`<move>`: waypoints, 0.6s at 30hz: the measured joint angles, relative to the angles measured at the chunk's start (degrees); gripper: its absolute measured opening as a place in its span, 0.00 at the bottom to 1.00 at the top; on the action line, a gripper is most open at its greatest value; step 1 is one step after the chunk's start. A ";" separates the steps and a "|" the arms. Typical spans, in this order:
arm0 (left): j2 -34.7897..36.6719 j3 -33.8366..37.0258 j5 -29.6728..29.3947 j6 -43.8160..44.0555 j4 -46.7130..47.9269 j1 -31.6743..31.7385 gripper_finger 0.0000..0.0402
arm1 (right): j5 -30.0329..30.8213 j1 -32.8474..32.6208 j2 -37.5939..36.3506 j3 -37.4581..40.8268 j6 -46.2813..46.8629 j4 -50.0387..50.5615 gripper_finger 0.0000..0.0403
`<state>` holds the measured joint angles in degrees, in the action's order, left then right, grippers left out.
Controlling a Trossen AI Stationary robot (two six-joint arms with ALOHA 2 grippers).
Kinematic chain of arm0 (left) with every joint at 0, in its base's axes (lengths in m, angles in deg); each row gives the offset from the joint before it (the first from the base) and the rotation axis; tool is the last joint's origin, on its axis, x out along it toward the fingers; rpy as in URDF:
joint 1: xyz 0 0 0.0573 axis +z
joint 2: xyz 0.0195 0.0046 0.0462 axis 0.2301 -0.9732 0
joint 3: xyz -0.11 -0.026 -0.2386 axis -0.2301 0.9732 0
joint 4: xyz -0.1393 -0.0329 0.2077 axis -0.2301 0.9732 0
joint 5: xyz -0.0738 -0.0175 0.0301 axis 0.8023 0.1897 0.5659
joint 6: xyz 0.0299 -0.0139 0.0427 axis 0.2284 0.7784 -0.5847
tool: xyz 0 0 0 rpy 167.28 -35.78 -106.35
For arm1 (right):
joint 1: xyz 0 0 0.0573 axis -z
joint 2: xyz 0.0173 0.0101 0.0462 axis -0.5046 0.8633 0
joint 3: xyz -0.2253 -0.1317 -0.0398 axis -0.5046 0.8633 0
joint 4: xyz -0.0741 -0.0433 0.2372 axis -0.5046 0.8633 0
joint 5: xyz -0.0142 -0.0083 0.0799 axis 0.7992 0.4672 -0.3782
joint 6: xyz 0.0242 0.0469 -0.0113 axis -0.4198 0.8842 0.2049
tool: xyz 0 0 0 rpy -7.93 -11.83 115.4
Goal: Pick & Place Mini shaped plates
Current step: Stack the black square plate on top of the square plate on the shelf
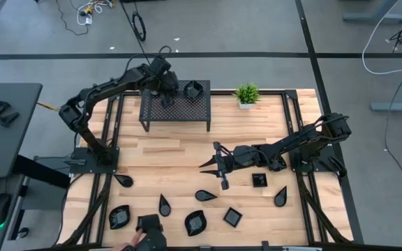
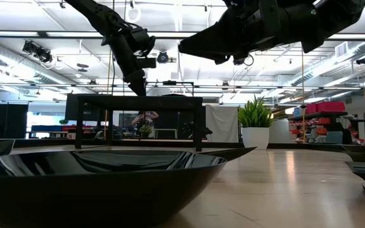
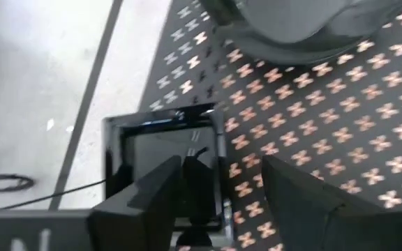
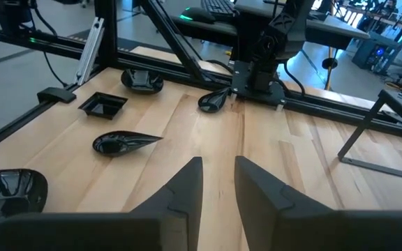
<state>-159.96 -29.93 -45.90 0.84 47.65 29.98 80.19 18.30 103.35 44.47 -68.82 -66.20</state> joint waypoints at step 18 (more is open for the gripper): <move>0.00 0.00 2.82 -3.18 0.63 -0.17 0.48 | 0.01 0.00 0.00 0.00 0.00 0.04 0.21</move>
<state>-159.96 -29.93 -43.08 -2.34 48.28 29.82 80.21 18.30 103.35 44.47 -68.82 -66.15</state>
